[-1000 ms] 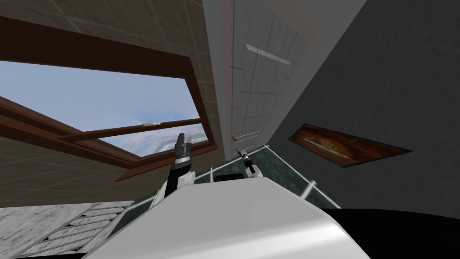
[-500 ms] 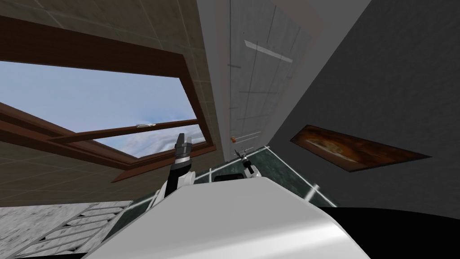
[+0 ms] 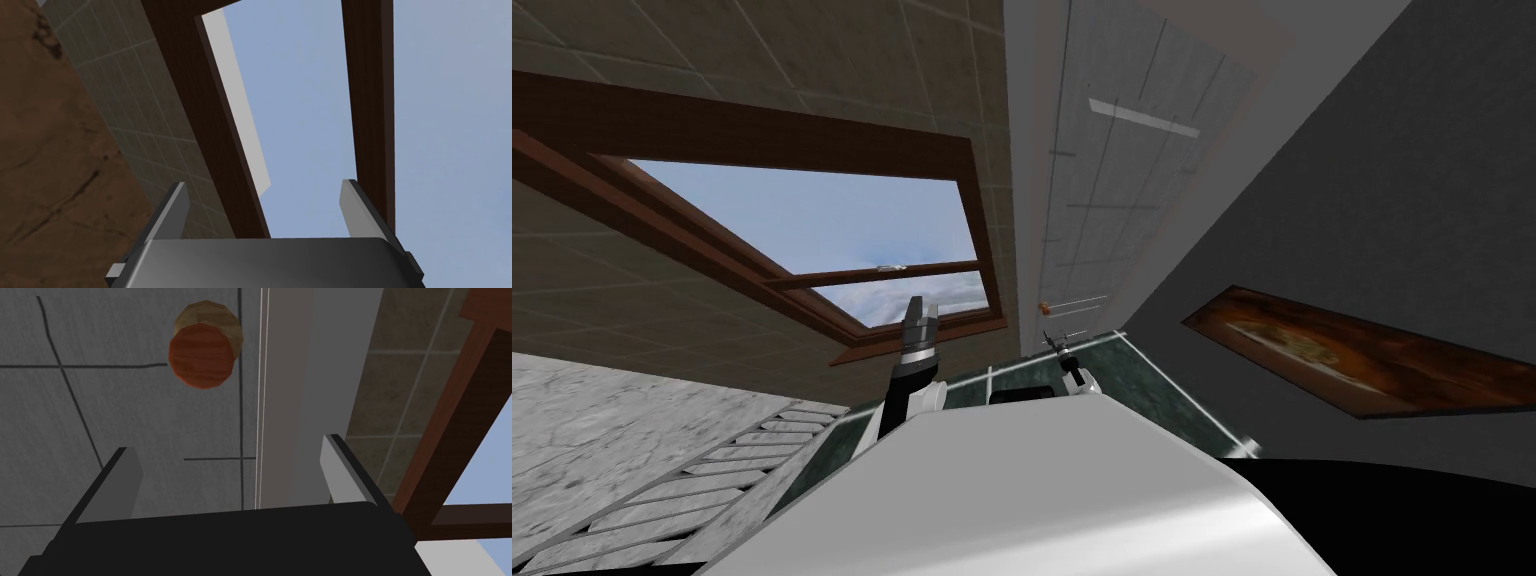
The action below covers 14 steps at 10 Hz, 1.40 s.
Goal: Pull the door open
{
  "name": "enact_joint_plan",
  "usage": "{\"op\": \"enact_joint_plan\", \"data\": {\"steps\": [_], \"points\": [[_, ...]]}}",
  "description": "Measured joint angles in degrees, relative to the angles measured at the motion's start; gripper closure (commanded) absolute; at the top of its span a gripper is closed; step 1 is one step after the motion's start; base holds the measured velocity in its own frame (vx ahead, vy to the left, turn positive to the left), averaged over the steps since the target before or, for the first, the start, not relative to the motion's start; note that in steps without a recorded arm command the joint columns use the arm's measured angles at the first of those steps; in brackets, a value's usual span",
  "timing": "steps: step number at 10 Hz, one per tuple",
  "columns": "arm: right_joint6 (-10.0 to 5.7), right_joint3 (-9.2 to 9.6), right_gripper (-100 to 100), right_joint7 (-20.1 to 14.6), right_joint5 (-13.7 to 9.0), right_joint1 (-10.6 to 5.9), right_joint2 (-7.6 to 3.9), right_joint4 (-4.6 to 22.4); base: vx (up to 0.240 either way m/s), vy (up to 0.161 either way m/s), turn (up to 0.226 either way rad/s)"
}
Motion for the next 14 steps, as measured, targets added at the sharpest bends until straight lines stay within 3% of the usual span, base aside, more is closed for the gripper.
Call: {"op": "enact_joint_plan", "data": {"steps": [1, 2, 5, 7, 8, 9, 10, 11, 12, 14], "points": [[0.29, -0.73, -100, 0.42, -0.71, 0.33, -0.62, -0.34, 0.034, 0.018, 0.055], [-0.19, -1.49, -100, 1.17, -1.27, -0.5, -0.7, 1.32, 0.051, -0.001, 0.152], [-0.81, -4.47, -100, 4.43, -3.85, -2.06, -0.19, 4.15, 0.112, -0.081, 0.218], [-1.14, -6.02, -100, 6.36, -5.33, -3.64, 0.96, 6.11, 0.156, -0.171, 0.134], [-0.64, -6.15, -100, 6.83, -5.63, -3.45, 2.02, 5.05, 0.092, -0.122, 0.021], [-0.66, -6.4, -100, 7.18, -5.91, -4.1, 2.28, 5.73, 0.054, -0.062, 0.006], [-1.18, -6.69, -100, 7.6, -6.19, -4.89, 2.49, 6.96, 0.104, -0.091, 0.05], [-1.65, -6.81, -100, 8.21, -6.46, -5.85, 3.47, 7.89, 0.057, -0.049, 0.024], [-1.74, -6.81, 100, 8.36, -6.49, -5.98, 3.59, 7.97, -0.013, 0.014, 0.005], [-1.66, -6.73, 100, 8.2, -6.42, -5.95, 3.54, 7.9, -0.018, 0.02, -0.013]]}}
